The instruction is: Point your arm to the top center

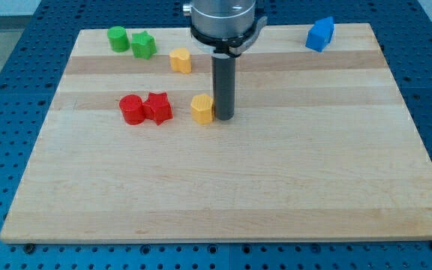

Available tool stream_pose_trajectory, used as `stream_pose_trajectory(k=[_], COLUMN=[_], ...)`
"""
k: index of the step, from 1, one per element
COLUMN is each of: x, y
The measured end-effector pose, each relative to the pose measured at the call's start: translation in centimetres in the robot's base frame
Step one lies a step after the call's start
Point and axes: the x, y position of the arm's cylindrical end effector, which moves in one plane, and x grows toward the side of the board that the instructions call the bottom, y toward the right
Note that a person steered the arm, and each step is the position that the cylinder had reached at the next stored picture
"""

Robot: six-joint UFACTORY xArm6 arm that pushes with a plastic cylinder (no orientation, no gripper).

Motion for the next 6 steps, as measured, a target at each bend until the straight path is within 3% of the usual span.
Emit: stream_pose_trajectory(k=[4,6], x=[-1.4,-8.7], y=[-2.3,-1.1])
